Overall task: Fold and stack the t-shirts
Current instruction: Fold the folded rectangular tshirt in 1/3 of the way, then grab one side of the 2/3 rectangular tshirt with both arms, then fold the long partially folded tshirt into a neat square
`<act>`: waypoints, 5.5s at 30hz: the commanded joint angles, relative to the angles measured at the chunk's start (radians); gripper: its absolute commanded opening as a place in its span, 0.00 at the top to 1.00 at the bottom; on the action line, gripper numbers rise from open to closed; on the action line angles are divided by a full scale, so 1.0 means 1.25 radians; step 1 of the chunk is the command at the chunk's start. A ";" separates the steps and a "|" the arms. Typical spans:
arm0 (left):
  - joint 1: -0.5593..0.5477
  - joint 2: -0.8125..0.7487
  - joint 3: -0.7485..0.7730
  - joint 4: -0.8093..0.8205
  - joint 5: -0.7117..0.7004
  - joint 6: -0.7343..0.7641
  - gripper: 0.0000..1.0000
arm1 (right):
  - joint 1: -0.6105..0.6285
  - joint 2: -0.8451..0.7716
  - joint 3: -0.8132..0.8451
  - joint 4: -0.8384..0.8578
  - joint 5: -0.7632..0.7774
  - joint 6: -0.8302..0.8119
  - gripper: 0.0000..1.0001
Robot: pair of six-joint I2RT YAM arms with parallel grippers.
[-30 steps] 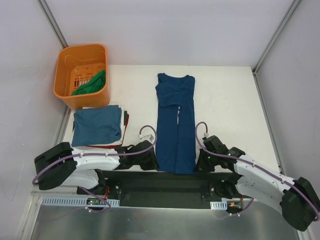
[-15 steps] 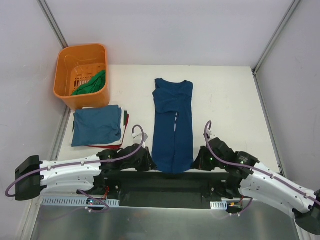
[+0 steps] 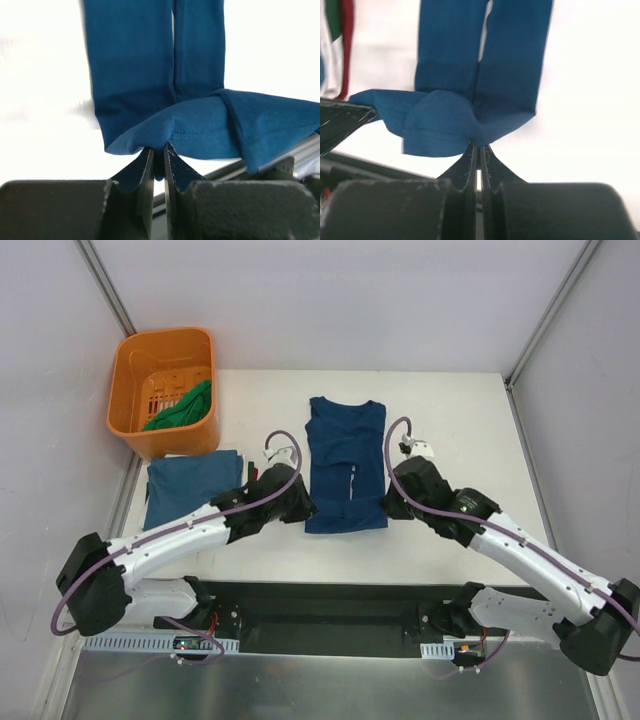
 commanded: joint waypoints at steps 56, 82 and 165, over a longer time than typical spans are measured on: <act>0.240 -0.054 -0.186 0.109 0.257 0.047 0.01 | -0.251 0.062 -0.240 0.241 -0.191 -0.001 0.03; 0.240 0.386 -0.017 0.233 0.355 0.068 1.00 | -0.309 0.200 -0.249 0.303 -0.278 0.014 0.08; 0.311 0.261 0.239 -0.019 0.035 0.200 1.00 | -0.394 0.512 0.299 0.062 -0.408 -0.124 0.99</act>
